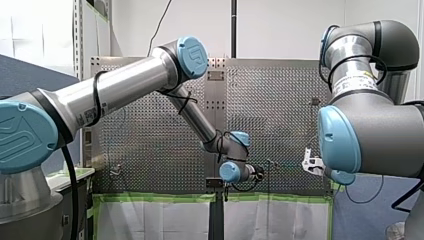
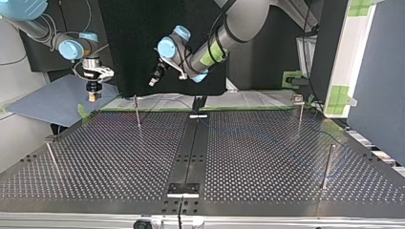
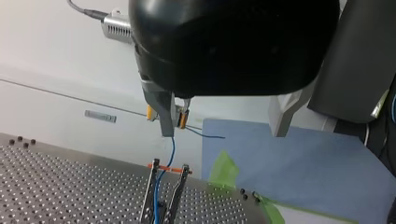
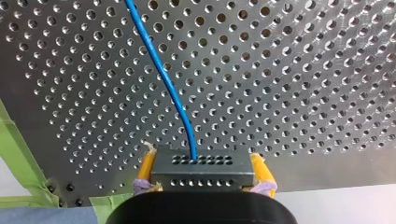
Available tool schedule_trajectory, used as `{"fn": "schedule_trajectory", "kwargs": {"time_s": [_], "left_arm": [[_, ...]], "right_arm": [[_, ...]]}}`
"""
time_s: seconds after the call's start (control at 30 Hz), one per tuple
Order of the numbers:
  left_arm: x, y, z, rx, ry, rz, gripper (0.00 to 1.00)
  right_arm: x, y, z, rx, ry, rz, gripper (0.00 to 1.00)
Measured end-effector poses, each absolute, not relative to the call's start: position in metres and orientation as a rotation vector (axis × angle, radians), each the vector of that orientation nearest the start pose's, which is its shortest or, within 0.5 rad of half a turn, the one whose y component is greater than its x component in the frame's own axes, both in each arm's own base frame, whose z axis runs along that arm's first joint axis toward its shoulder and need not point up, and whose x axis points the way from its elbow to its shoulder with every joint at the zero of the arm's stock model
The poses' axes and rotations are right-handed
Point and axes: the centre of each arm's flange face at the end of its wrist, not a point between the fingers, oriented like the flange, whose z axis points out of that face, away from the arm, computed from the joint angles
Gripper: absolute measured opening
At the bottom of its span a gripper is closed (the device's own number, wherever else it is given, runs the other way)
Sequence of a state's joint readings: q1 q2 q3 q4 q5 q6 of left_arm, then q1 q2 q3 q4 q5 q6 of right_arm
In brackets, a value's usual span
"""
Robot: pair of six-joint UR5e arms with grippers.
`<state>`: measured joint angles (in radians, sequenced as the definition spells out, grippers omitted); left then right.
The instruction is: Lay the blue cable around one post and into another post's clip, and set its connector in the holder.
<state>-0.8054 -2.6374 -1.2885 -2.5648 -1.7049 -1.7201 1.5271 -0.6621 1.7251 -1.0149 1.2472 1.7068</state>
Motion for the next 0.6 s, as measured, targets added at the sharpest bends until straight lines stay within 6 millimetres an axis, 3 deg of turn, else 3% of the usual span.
{"fn": "schedule_trajectory", "kwargs": {"time_s": [0.6], "left_arm": [[0.4173,-0.6029,-0.0281,0.470,1.759,-0.541,0.99]], "right_arm": [[0.1380,-0.6218,-0.0236,1.393,-1.224,1.489,0.00]]}}
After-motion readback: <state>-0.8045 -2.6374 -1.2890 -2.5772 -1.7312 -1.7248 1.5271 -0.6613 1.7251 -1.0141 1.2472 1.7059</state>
